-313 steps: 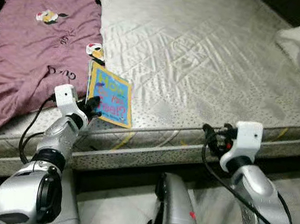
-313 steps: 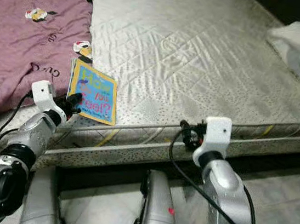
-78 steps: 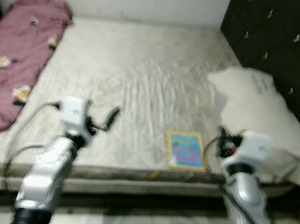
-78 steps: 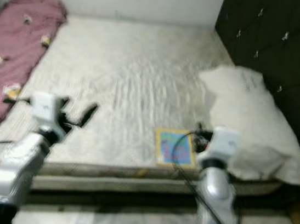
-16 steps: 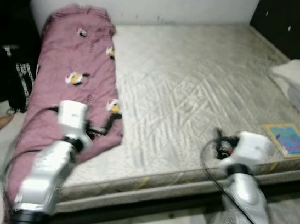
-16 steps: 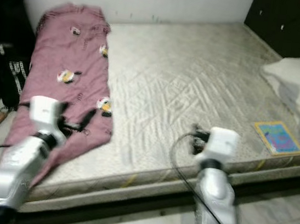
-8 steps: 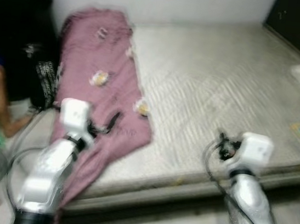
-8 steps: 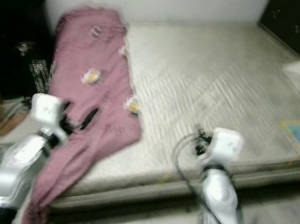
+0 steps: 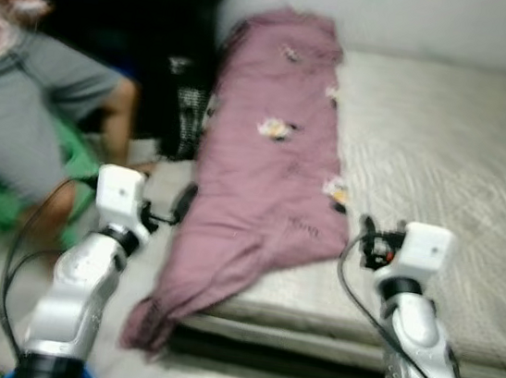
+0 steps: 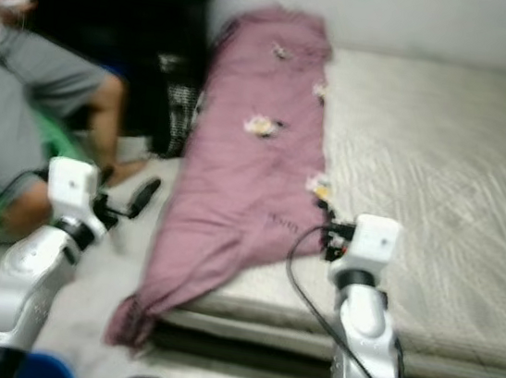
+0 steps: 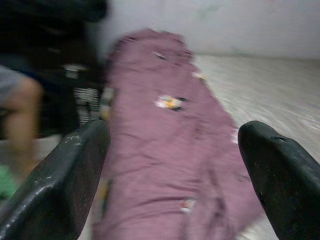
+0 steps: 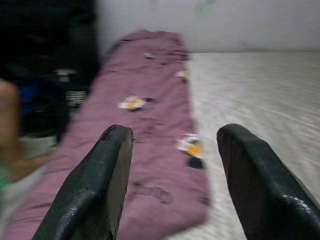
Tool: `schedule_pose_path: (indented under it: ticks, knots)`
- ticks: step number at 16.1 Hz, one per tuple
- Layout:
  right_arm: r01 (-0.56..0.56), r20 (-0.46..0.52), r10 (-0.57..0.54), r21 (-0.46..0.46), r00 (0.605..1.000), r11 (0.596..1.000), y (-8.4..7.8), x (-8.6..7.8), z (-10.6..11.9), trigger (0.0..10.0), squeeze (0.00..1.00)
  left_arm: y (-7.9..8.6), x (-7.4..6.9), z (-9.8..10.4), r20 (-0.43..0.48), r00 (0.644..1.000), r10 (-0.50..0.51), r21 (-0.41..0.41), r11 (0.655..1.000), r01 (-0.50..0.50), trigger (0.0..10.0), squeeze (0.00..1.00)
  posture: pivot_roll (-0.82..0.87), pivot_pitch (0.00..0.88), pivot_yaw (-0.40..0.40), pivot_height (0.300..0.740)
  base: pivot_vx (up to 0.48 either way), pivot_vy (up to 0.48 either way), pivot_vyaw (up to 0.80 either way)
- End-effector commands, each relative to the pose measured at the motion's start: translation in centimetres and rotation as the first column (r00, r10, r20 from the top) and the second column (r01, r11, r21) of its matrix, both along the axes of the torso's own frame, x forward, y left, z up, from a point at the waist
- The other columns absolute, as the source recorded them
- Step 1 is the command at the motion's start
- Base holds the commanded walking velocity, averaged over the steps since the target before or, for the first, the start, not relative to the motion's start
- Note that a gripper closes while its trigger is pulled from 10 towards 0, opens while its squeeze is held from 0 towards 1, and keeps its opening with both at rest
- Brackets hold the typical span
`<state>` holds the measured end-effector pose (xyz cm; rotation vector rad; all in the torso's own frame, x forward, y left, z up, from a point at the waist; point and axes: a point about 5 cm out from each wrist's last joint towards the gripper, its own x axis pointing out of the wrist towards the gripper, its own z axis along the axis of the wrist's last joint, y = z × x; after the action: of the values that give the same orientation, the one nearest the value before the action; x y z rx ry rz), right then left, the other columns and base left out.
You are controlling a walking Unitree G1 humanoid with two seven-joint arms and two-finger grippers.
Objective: Clean up the room
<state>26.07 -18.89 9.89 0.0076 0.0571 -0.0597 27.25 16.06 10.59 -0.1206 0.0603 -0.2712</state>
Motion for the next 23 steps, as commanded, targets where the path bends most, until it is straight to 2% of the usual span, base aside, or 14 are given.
schedule_pose_path:
  ticks: [1, 10, 13, 17, 23]
  knots:
    - [0.012, 0.014, -0.012, -0.007, 1.0, 1.0, -0.31, 0.01, 0.4, 10.0, 0.0, -0.41, -0.01, 0.06, 0.004, 1.0, -0.01, -0.005, 1.0, 0.01, 10.0, 0.0, -0.09, 0.0, 0.065, 0.74, 0.0, 0.0, 0.76]
    - [0.011, 0.015, -0.011, -0.008, 1.0, 1.0, -0.3, 0.01, 0.4, 10.0, 0.0, -0.42, -0.03, 0.07, 0.005, 1.0, -0.012, -0.002, 1.0, 0.012, 10.0, 0.0, -0.09, 0.0, 0.066, 0.74, 0.0, 0.0, 0.76]
    - [0.047, 0.006, -0.047, -0.001, 0.999, 0.999, -0.77, -0.05, 0.39, 10.0, 0.0, -0.69, -0.36, -0.36, -0.006, 1.0, -0.017, 0.01, 1.0, 0.018, 10.0, 0.0, -0.09, 0.0, 0.066, 0.74, 0.0, 0.0, -0.73]
    - [0.048, 0.003, -0.048, 0.0, 0.999, 0.999, -0.72, -0.01, 0.34, 10.0, 0.0, -0.47, -0.31, -0.49, -0.023, 1.0, -0.009, -0.002, 1.0, 0.009, 10.0, 0.0, -0.09, 0.0, 0.067, 0.74, 0.0, 0.0, -0.1]
    - [0.058, 0.003, -0.058, 0.013, 0.998, 0.998, -0.56, -0.03, 0.2, 10.0, 0.0, -0.23, -0.12, -0.46, -0.027, 0.999, -0.018, 0.009, 1.0, 0.018, 10.0, 0.0, -0.09, 0.0, 0.08, 0.74, 0.0, 0.48, -0.8]
